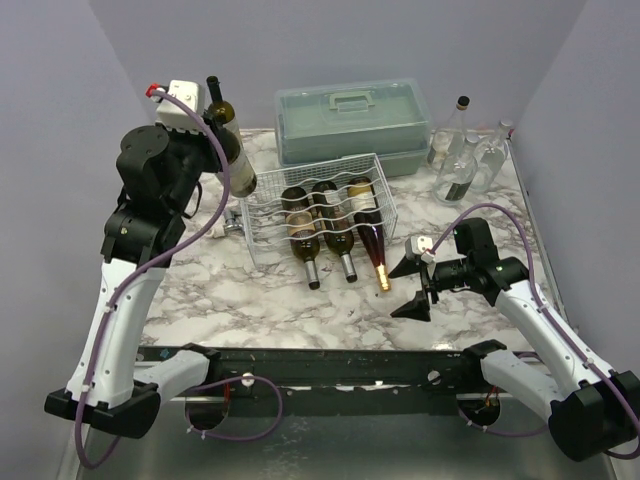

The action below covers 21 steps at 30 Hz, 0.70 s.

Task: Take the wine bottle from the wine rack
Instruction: Place the wine bottle at the corner of the board.

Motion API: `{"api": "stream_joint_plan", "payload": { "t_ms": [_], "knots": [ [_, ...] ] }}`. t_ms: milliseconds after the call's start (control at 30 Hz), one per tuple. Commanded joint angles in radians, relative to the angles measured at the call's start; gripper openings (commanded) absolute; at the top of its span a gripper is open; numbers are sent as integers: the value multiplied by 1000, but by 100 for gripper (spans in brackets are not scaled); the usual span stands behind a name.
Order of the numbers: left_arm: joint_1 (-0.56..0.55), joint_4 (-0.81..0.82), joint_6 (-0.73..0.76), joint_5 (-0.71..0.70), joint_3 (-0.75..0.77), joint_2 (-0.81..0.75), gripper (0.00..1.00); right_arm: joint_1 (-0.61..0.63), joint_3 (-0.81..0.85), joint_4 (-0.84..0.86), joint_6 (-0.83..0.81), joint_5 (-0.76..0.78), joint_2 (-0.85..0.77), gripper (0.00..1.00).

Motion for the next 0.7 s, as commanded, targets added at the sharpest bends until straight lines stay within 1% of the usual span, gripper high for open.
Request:
{"api": "stream_joint_plan", "payload": {
  "t_ms": [0,367,667],
  "knots": [
    [66,185,-33,37,85,40,0,-8,4,14,9,10,-13,99],
    [203,262,-49,40,110,133,0,-8,3,16,9,11,-8,99],
    [290,343,-89,54,86,210,0,-7,2,20,9,19,2,99]
  ]
}}
